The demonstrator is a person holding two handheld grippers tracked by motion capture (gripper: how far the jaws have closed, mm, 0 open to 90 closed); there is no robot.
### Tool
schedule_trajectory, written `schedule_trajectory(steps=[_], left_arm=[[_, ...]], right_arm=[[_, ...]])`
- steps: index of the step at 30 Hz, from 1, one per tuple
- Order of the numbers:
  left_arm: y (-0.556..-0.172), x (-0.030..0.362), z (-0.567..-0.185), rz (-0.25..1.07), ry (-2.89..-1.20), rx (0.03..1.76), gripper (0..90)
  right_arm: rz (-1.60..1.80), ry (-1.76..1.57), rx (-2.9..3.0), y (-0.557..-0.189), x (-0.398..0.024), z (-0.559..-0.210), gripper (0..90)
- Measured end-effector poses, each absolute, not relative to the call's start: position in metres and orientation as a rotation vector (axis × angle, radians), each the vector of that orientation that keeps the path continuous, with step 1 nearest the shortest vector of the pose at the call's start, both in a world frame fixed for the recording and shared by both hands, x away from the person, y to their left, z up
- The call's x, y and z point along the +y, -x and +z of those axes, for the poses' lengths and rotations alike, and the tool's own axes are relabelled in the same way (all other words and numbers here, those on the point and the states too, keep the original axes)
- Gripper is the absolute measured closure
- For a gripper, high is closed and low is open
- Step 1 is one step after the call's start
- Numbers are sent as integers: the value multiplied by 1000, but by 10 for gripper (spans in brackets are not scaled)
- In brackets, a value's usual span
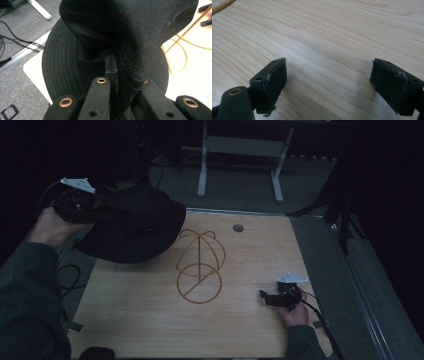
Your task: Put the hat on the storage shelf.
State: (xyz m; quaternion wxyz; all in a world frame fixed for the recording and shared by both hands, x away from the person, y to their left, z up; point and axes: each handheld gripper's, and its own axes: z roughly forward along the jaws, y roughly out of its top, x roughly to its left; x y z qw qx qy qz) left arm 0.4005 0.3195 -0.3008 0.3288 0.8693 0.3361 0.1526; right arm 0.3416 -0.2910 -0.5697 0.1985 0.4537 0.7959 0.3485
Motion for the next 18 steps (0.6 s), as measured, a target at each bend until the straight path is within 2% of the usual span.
schedule_trajectory(steps=[18], left_arm=[[-403, 310, -282, 376, -2278, 796, 881]], right_arm=[[976, -1268, 2229, -342, -291, -570, 138]])
